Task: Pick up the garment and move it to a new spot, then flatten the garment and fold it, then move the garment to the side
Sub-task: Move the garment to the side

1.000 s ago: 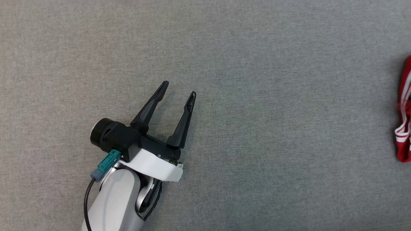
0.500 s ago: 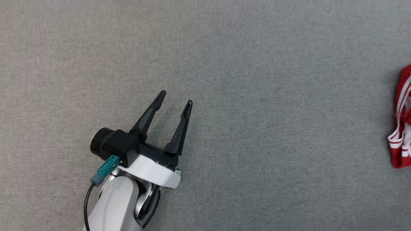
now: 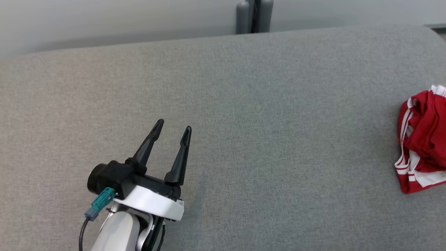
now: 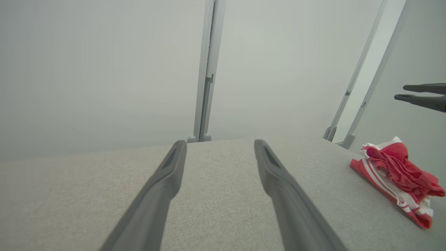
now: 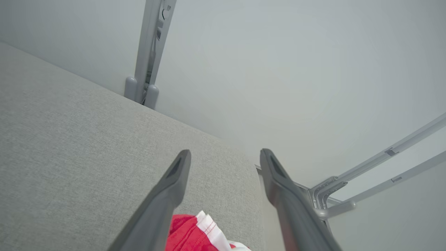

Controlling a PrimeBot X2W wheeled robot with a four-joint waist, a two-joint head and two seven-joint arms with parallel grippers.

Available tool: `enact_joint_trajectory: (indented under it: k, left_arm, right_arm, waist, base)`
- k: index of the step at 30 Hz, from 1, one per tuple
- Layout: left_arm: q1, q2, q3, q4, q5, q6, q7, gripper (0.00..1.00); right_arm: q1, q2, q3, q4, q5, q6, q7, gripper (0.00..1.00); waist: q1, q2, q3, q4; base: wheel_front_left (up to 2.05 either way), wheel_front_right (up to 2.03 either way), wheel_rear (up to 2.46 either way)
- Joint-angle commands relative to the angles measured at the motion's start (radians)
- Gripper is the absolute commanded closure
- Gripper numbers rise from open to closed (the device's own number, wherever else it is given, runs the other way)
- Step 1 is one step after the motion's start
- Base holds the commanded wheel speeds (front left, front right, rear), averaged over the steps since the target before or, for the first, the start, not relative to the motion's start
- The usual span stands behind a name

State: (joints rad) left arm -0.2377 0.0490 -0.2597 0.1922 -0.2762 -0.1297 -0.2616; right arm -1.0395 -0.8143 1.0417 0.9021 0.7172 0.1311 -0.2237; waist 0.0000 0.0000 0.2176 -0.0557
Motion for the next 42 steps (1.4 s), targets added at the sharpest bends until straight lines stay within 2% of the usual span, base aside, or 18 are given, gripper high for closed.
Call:
enact_joint_trajectory:
  k: [1, 2, 5, 10, 13, 18, 23, 28, 30, 34, 42]
  left_arm:
    - [0.023, 0.004, 0.021, -0.009, 0.000, 0.000, -0.003, 0.00]
    - [0.023, 0.004, 0.021, -0.009, 0.000, 0.000, -0.003, 0.00]
    - [0.042, 0.004, 0.045, -0.016, 0.009, 0.005, -0.003, 0.00]
    - [0.073, 0.004, 0.081, -0.033, 0.017, 0.013, -0.003, 0.00]
    - [0.096, 0.004, 0.100, -0.038, 0.018, 0.017, -0.003, 0.00]
    - [0.134, 0.004, 0.124, -0.046, 0.019, 0.026, -0.003, 0.00]
    - [0.166, 0.004, 0.158, -0.046, 0.022, 0.033, -0.003, 0.00]
    - [0.193, 0.004, 0.194, -0.046, 0.023, 0.035, -0.003, 0.00]
    - [0.202, 0.004, 0.198, -0.042, 0.021, 0.035, -0.003, 0.00]
    - [0.221, 0.004, 0.191, -0.028, 0.016, 0.038, -0.003, 0.00]
    - [0.234, 0.004, 0.175, -0.015, 0.004, 0.050, -0.003, 0.00]
  right_arm:
    - [0.026, 0.040, -0.042, -0.028, -0.020, -0.001, -0.031, 0.00]
    - [0.026, 0.040, -0.042, -0.028, -0.020, -0.001, -0.031, 0.00]
    - [0.057, 0.099, -0.140, -0.103, -0.061, -0.001, -0.043, 0.00]
    - [0.243, 0.196, -0.425, -0.323, -0.219, -0.001, -0.042, 0.00]
    - [0.402, 0.284, -0.611, -0.461, -0.336, -0.001, -0.043, 0.00]
    - [0.646, 0.449, -0.810, -0.645, -0.470, -0.001, -0.043, 0.00]
    - [0.804, 0.572, -0.895, -0.737, -0.540, -0.001, -0.043, 0.00]
    - [0.895, 0.657, -0.961, -0.765, -0.592, -0.001, -0.043, 0.00]
    - [0.922, 0.675, -0.976, -0.765, -0.646, -0.001, -0.043, 0.00]
    - [0.955, 0.716, -0.999, -0.752, -0.681, -0.001, -0.043, 0.00]
    - [0.968, 0.745, -1.008, -0.738, -0.675, -0.001, -0.043, 0.00]
  waist:
    - [0.0000, 0.0000, -0.052, 0.011]
    - [0.0000, 0.0000, -0.052, 0.011]
    - [0.0000, 0.0000, -0.083, 0.021]
    - [0.0000, 0.0000, -0.127, 0.045]
    - [0.0000, 0.0000, -0.153, 0.063]
    - [0.0000, 0.0000, -0.188, 0.095]
    - [0.0000, 0.0000, -0.205, 0.122]
    - [0.0000, 0.0000, -0.218, 0.144]
    - [0.0000, 0.0000, -0.223, 0.151]
    - [0.0000, 0.0000, -0.228, 0.159]
    - [0.0000, 0.0000, -0.228, 0.165]
  base:
    - [0.00, 0.00, 0.00]
    - [0.00, 0.00, 0.00]
    - [0.00, 0.00, 0.00]
    - [0.00, 0.00, 0.00]
    - [0.00, 0.00, 0.00]
    - [0.00, 0.00, 0.00]
    - [0.00, 0.00, 0.00]
    - [0.00, 0.00, 0.00]
    - [0.00, 0.00, 0.00]
    - [0.00, 0.00, 0.00]
    - [0.00, 0.00, 0.00]
